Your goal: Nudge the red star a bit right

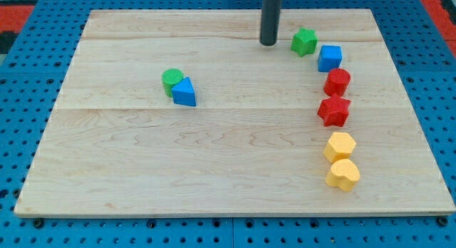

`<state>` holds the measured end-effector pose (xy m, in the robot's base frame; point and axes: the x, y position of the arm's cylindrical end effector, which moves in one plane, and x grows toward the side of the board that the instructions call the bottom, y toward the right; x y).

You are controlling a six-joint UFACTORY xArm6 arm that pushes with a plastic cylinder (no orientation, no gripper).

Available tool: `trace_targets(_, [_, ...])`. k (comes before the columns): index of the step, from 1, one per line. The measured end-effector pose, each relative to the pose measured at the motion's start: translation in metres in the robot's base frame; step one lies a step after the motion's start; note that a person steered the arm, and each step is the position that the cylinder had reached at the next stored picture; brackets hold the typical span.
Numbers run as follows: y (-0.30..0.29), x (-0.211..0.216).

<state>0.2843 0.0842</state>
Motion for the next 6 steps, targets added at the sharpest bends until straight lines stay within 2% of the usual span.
trace_targets(3, [0.059,0.0])
trace_targets(4, [0.033,0.0])
trace_targets(6, [-0.212,0.034])
